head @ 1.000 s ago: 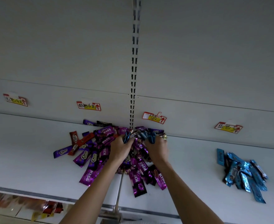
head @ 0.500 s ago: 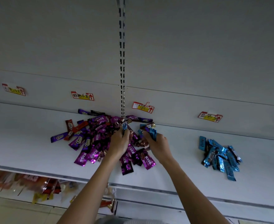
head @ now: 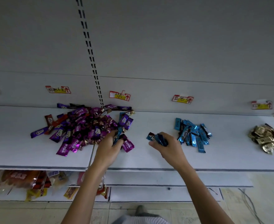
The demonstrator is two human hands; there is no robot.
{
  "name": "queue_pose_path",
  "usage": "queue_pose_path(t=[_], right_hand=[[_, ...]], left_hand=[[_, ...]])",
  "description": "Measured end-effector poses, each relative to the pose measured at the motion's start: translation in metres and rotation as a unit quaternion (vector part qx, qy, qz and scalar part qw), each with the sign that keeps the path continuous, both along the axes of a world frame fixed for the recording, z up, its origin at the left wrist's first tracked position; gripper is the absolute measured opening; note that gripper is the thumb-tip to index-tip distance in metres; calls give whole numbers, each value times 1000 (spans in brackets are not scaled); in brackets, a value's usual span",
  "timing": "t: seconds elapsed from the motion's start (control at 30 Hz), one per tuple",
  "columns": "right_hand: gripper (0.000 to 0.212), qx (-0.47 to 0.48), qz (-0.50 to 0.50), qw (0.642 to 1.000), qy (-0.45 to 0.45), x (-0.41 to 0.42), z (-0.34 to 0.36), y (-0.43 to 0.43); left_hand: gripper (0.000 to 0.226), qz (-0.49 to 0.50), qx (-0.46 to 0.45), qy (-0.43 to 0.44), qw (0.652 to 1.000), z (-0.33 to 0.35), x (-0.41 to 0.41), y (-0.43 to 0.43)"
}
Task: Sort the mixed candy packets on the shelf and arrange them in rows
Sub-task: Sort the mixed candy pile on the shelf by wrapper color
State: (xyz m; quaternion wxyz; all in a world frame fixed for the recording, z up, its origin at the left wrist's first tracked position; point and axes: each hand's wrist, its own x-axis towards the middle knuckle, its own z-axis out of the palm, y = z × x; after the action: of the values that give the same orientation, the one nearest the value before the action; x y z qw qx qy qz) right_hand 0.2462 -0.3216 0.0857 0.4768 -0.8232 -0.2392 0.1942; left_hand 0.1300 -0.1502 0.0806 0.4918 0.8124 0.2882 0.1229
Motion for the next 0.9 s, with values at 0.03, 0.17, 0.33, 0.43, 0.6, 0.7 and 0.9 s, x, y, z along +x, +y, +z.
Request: queue_pose_path(t=[0.03, 0.17, 0.33, 0.43, 0.6, 0.7, 0.9], right_hand=[[21, 5, -20, 1000, 4, -4, 0, -9], [21, 37, -98, 993, 63, -24, 0, -42], [10, 42, -154, 983, 93, -30, -6, -73], [6, 37, -173, 979, 100, -22, -13, -89], [9, 15, -182, 980, 85, 9, -21, -118], [7, -14, -169, 983, 66, 43, -23, -138], [20, -66, -117, 991, -13, 119, -35, -159]], left_hand=[[10, -5, 3, -5, 1000, 3, 0, -6], [21, -25, 3, -39, 999, 9, -3, -31], [24, -54, 11, -52, 997, 1, 2, -52], [19, -73, 40, -44, 996, -7, 10, -65], [15, -75, 35, 13, 996, -27, 44, -92], [12, -59, 12, 26, 998, -40, 76, -118], [16, -36, 41, 43, 998, -65, 147, -170]])
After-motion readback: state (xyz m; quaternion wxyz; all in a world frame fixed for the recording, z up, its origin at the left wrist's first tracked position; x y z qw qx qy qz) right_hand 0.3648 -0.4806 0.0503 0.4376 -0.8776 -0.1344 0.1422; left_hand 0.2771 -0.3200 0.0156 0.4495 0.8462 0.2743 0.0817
